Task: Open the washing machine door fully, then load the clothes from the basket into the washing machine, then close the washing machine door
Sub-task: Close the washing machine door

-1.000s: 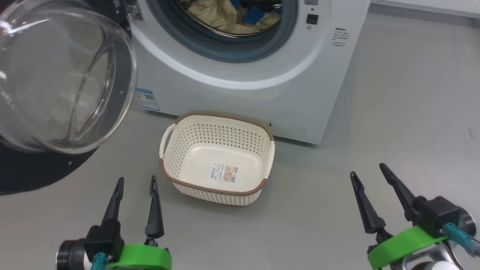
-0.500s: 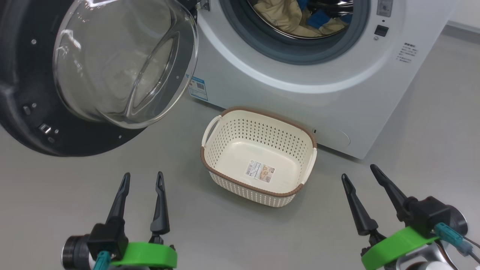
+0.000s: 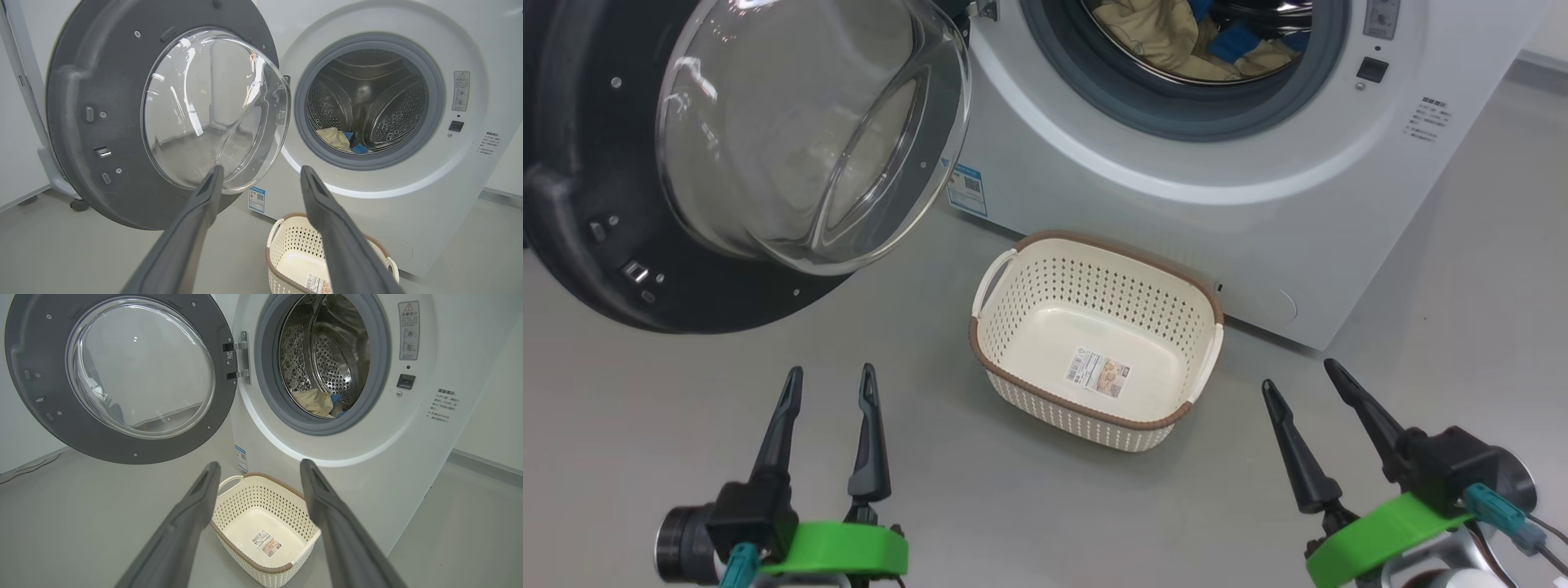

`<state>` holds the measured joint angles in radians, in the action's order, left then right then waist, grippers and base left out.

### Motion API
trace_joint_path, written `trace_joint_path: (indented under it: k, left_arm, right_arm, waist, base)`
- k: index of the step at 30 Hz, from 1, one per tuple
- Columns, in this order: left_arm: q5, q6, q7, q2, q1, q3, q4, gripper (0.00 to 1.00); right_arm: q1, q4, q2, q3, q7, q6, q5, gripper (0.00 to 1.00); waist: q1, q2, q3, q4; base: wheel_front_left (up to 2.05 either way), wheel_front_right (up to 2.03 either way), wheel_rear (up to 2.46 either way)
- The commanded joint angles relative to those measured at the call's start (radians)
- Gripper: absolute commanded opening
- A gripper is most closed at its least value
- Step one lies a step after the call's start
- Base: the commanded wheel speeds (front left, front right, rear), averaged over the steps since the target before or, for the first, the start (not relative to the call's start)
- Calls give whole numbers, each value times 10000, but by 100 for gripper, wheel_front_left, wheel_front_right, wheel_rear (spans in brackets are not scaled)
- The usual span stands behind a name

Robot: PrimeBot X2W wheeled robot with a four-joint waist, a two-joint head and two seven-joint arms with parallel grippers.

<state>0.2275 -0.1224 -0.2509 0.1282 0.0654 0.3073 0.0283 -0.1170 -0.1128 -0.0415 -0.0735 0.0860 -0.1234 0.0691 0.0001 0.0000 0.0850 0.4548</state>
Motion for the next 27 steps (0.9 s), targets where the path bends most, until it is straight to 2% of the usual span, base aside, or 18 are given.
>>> trace_joint_path:
  k: [1,6,7,8,9,12,16,19,20,24,27]
  left_arm:
    - [-127,63,-109,-7,307,-437,-384,100]
    - [-185,239,-109,-64,260,-545,-379,100]
    - [-173,309,-109,-78,259,-559,-394,85]
    - [-133,385,-109,-103,254,-587,-422,47]
    - [-124,449,-109,-116,249,-616,-436,2]
    - [-76,741,-109,-143,244,-676,-539,0]
    - [302,1502,-109,-243,229,-886,-911,0]
    - [1221,2045,-109,-433,117,-1126,-1158,0]
    - [1221,2045,-109,-433,117,-1126,-1158,0]
    - [3064,2464,-109,-491,84,-1093,-1396,0]
    - [4583,2520,-109,-34,268,-703,-1810,0]
  right_arm:
    - [406,-332,-89,-247,-5,-73,-28,100]
    - [376,-297,-97,-263,13,-73,-15,100]
    - [371,-291,-97,-264,14,-73,-14,100]
    - [368,-288,-97,-264,14,-73,-17,100]
    - [363,-283,-97,-261,17,-73,-15,100]
    - [345,-267,-96,-256,28,-73,-11,100]
    - [281,-246,-95,-233,35,-73,1,100]
    - [236,-255,-94,-202,30,-73,10,100]
    - [236,-255,-94,-202,30,-73,10,100]
    - [204,-274,-93,-169,15,-73,26,100]
    - [198,-284,-92,-166,4,-73,35,100]
  waist:
    - [-1,0,-18,-23]
    - [-1,0,-84,-98]
    - [-1,0,-98,-115]
    - [-1,0,-110,-135]
    - [-1,0,-126,-151]
    - [-1,0,-165,-200]
    - [-1,0,-267,-263]
    - [-1,0,-316,-288]
    - [-1,0,-316,-288]
    - [-1,0,-362,-321]
    - [-1,0,-383,-356]
  base:
    - [0,0,0]
    - [0,0,0]
    - [0,0,0]
    - [0,0,0]
    - [0,0,0]
    - [0,0,0]
    - [0,0,0]
    - [0,0,0]
    - [0,0,0]
    - [0,0,0]
    - [0,0,0]
